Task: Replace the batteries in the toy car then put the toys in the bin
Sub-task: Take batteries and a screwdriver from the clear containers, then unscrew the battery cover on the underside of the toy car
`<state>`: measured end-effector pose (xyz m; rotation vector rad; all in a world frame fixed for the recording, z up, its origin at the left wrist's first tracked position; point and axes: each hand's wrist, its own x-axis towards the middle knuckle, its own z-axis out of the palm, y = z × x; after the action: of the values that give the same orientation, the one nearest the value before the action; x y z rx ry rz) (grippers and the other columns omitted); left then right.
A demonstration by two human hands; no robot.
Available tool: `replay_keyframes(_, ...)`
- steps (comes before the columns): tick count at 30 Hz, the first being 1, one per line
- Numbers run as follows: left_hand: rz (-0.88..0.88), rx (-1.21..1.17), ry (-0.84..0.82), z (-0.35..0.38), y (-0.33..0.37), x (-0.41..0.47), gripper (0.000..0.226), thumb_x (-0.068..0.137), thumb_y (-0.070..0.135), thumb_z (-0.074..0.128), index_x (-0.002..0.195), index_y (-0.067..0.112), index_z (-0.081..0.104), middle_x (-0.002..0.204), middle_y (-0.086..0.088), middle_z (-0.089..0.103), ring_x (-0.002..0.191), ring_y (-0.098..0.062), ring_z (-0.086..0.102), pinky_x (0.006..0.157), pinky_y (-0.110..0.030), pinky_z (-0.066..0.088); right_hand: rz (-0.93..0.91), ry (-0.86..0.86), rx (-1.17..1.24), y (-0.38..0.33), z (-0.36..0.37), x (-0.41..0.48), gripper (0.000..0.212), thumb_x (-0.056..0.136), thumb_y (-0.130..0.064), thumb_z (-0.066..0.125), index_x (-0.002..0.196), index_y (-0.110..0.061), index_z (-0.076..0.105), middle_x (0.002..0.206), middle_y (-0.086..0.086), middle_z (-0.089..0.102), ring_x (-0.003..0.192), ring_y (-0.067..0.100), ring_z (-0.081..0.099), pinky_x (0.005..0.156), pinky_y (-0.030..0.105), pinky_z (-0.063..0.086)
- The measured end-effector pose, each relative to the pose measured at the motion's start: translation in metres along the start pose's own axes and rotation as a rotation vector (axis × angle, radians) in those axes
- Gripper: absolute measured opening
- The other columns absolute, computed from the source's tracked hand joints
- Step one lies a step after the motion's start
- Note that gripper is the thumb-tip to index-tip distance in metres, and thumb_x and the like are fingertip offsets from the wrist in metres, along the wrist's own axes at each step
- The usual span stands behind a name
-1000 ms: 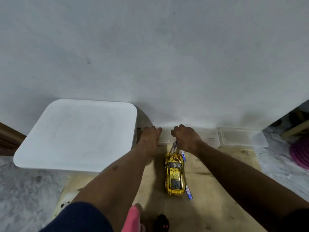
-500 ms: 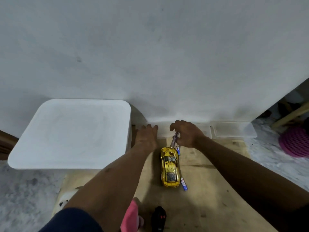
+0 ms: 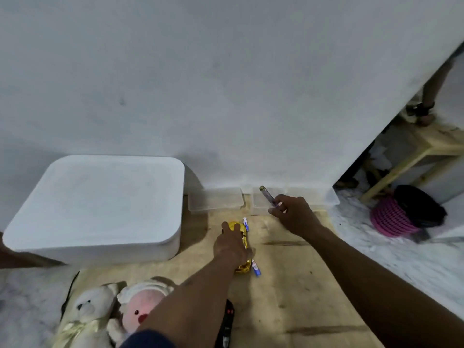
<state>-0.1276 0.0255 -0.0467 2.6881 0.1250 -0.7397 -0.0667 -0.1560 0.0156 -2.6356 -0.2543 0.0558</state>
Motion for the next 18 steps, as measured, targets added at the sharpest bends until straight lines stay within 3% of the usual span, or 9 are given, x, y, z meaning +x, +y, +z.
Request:
replay_keyframes(8, -0.047, -0.122, 0.027, 0.008, 0.0, 0.012, 0.104, 0.074, 0.062, 0.072, 0.152, 0.023, 0.015, 0.156, -0.012, 0.014, 0.126, -0.036, 0.051, 0.091, -0.039, 0.05, 0.033, -0.104, -0.004, 0.013, 0.023, -0.007, 0.022, 0.089, -0.03, 0.07, 0.105, -0.015, 0.07, 0.091, 0.006, 0.073, 0.072, 0.019, 0.064, 0.068, 0.03, 0.053)
replay_keyframes(14, -0.07, -0.365, 0.039, 0.001, -0.005, 0.009, 0.088, 0.067, 0.054, 0.08, 0.137, 0.029, 0.033, 0.129, -0.008, 0.037, 0.112, -0.035, 0.056, 0.089, -0.041, 0.052, -0.042, -0.11, 0.045, 0.011, 0.029, -0.001, 0.021, 0.086, -0.03, 0.073, 0.098, -0.014, 0.07, 0.079, 0.007, 0.07, 0.067, 0.023, 0.06, 0.062, 0.03, 0.047)
replay_keyframes(16, -0.032, -0.429, 0.062, -0.004, -0.012, 0.006, 0.076, 0.077, 0.04, 0.075, 0.142, 0.036, 0.035, 0.137, -0.01, 0.037, 0.119, -0.036, 0.053, 0.097, -0.039, 0.049, -0.016, -0.132, 0.051, 0.008, 0.03, 0.003, 0.02, 0.087, -0.033, 0.071, 0.099, -0.017, 0.069, 0.081, 0.006, 0.07, 0.071, 0.022, 0.061, 0.064, 0.031, 0.047)
replay_keyframes(18, 0.0, -0.478, 0.058, -0.01, -0.019, 0.003, 0.069, 0.088, 0.026, 0.062, 0.149, 0.041, 0.034, 0.156, -0.012, 0.025, 0.139, -0.035, 0.038, 0.108, -0.036, 0.037, 0.004, -0.15, 0.054, 0.004, 0.029, 0.007, 0.02, 0.088, -0.036, 0.07, 0.099, -0.02, 0.069, 0.083, 0.006, 0.07, 0.072, 0.021, 0.061, 0.065, 0.032, 0.049)
